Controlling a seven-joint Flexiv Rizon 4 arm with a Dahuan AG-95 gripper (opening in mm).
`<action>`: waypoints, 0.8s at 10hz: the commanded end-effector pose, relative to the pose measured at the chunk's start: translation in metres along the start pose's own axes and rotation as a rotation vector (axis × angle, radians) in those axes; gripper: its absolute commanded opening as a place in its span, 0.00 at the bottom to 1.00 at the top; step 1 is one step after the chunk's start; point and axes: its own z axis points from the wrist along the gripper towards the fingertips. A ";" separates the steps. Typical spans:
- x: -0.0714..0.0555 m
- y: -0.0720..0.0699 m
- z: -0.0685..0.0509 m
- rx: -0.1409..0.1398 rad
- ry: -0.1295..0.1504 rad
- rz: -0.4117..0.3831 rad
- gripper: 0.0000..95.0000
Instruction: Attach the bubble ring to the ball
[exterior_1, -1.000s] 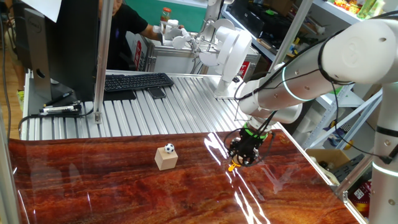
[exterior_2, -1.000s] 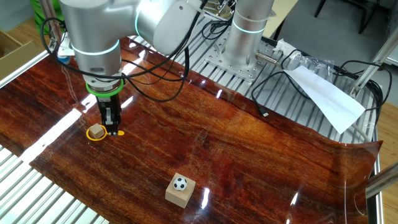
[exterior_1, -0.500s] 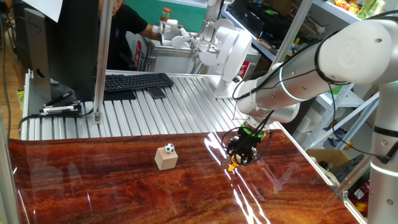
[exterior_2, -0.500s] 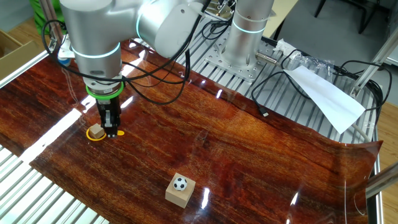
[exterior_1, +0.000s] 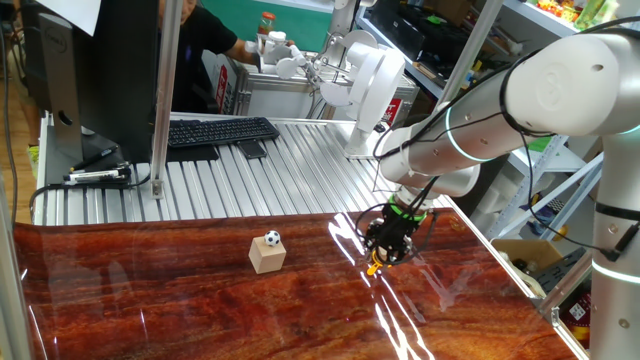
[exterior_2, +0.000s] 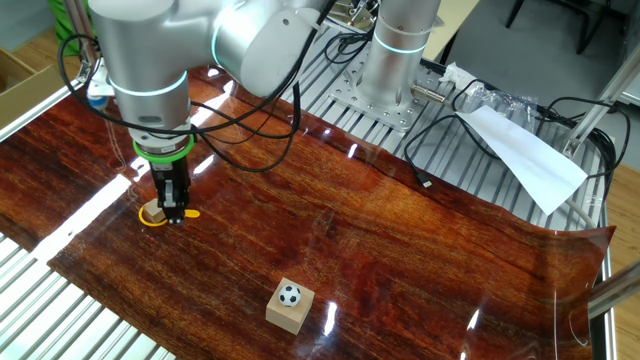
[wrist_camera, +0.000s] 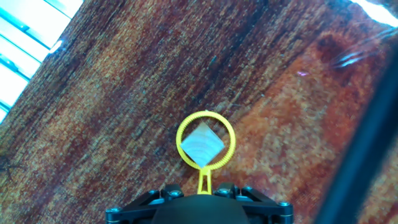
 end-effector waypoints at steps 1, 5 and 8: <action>0.001 -0.001 -0.001 -0.002 -0.001 0.006 0.40; 0.003 -0.001 0.001 -0.006 -0.002 0.004 0.40; 0.008 -0.003 0.005 -0.007 -0.005 0.011 0.40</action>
